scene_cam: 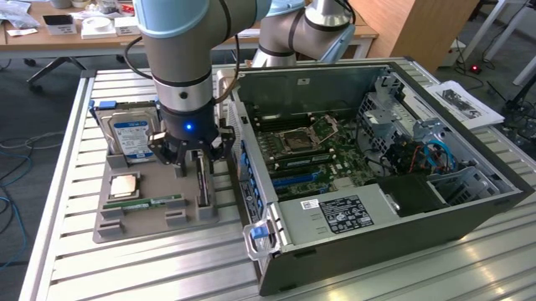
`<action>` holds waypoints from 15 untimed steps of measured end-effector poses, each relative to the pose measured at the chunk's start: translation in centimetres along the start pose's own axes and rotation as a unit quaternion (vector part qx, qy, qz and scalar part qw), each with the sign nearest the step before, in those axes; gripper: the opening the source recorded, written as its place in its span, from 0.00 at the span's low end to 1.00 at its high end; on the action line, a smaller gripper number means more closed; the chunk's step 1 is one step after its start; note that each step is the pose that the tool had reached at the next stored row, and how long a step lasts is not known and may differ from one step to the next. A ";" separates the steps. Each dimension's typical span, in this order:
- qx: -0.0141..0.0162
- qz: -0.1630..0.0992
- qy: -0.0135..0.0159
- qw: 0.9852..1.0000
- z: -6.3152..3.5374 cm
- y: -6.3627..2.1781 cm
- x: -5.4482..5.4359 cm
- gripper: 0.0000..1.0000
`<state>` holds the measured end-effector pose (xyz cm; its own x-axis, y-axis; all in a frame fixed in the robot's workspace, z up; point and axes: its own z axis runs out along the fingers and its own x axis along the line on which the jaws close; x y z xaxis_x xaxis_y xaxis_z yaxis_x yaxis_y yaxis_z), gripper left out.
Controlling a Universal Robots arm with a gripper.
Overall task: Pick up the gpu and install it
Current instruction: 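Pick up the gpu and move the gpu toward the slot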
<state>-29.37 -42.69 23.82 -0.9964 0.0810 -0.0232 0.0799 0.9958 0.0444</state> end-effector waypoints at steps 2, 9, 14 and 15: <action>0.000 0.000 0.000 1.000 0.01 0.00 0.0 0.55; 0.000 0.000 0.000 1.000 0.03 0.00 0.0 0.55; 0.000 0.000 0.000 1.000 0.48 -0.02 0.0 0.55; 0.000 0.000 0.000 1.000 0.54 -0.02 0.0 0.55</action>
<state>-29.36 -42.69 23.28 -0.9964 0.0810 -0.0235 0.0799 0.9958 0.0447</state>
